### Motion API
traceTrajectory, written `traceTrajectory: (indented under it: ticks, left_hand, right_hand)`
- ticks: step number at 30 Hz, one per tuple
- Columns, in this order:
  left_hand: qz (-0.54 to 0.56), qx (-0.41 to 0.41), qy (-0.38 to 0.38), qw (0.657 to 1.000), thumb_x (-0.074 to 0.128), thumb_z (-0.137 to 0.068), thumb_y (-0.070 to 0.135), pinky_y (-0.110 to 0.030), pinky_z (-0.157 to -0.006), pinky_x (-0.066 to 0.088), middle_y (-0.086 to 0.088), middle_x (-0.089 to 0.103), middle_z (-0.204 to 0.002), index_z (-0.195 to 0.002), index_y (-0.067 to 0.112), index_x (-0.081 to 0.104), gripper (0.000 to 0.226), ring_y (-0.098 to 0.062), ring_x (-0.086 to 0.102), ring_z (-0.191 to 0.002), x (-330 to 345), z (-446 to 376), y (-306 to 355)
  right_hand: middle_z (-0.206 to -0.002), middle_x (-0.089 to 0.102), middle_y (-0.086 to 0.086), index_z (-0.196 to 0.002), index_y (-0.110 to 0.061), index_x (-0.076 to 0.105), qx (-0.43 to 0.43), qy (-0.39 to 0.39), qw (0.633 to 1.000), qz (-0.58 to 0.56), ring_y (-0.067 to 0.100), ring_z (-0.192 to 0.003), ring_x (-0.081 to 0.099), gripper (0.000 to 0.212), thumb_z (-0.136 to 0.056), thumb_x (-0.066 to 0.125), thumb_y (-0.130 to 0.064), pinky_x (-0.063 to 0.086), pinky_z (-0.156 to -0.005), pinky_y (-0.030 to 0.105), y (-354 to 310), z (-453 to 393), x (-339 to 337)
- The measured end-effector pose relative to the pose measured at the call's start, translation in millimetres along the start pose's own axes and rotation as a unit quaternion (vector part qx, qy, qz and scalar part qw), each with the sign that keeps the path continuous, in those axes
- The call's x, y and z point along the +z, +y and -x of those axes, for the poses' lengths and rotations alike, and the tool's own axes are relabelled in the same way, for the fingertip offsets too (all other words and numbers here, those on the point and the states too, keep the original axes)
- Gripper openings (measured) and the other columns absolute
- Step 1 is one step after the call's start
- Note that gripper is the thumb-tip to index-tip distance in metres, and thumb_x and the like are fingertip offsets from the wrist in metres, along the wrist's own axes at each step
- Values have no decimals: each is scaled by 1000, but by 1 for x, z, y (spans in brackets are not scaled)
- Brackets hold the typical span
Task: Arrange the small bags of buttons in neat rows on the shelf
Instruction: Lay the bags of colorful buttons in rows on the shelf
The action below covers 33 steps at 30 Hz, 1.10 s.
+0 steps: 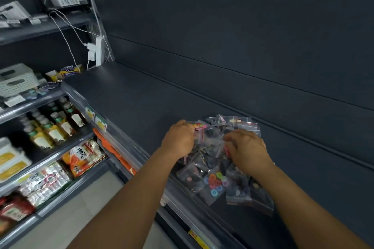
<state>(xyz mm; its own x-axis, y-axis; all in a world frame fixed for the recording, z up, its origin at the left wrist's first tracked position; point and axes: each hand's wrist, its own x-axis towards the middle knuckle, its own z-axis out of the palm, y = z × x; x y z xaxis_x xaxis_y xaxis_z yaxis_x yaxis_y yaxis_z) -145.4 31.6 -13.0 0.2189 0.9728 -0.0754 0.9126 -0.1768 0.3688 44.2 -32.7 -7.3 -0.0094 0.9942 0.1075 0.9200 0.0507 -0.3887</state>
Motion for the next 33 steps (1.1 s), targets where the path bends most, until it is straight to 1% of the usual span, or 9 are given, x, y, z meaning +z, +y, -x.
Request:
traceTrajectory:
  ticks: [4,5,10,15,19,23,28,31,33]
  left_hand:
    - [55,23,81,995,47,-93,12,-32,-84,45,-5,57,-110,-93,12,64,16,-24,53,-105,0,-6,-6]
    - [70,24,87,994,52,-92,14,-31,-84,45,-5,58,-111,-100,14,63,14,-23,54,-104,-1,-8,-8]
    - [82,20,42,996,61,-89,26,-40,-101,40,-4,53,-133,-141,19,39,57,-26,41,-123,-1,-22,-18]
    - [46,24,51,997,59,-89,35,-38,-101,36,-6,54,-128,-140,16,39,58,-29,38,-120,2,-36,-27]
    - [60,14,40,997,62,-86,38,-37,-94,39,-6,60,-114,-126,16,55,46,-30,41,-113,2,-42,-29]
    - [120,1,43,992,70,-78,35,-34,-86,39,-1,66,-99,-102,18,68,30,-25,41,-102,-1,-42,-31]
    - [188,12,61,980,68,-80,27,-33,-75,44,3,62,-84,-86,23,59,12,-20,47,-94,-3,-37,-34]
    - [258,21,84,962,67,-82,20,-24,-57,44,7,59,-75,-83,25,52,16,-12,56,-73,-14,-33,-32]
    - [302,42,87,949,67,-82,18,-15,-58,41,13,59,-79,-92,26,53,19,-4,56,-73,-25,-29,-26]
  right_hand:
    - [-117,59,3,-111,-22,61,26,42,999,-17,24,-116,47,24,-90,53,-31,37,-99,32,-17,-16,10]
    - [-122,57,5,-118,-22,58,34,38,999,-19,25,-121,44,30,-90,54,-32,35,-103,34,-21,-20,12]
    - [-134,52,2,-131,-24,51,38,52,998,2,24,-128,38,41,-92,50,-34,26,-109,34,-35,-40,21]
    - [-127,59,1,-126,-28,55,42,25,998,30,26,-123,40,34,-94,46,-30,26,-105,38,-50,-68,28]
    - [-130,56,-1,-129,-31,50,64,-37,994,82,25,-125,36,38,-92,49,-37,27,-102,36,-59,-83,37]
    - [-118,60,4,-118,-26,55,101,-58,987,110,29,-119,40,33,-87,54,-38,33,-92,35,-65,-92,38]
    - [-105,65,4,-96,-30,65,118,-14,993,17,28,-113,47,14,-82,62,-33,38,-88,32,-66,-86,34]
    - [-84,66,2,-88,-23,64,119,76,985,-101,23,-90,59,10,-81,67,-29,40,-69,26,-66,-77,25]
    - [-72,59,-7,-91,-22,60,134,120,971,-155,13,-67,56,14,-80,69,-25,34,-52,15,-66,-71,15]
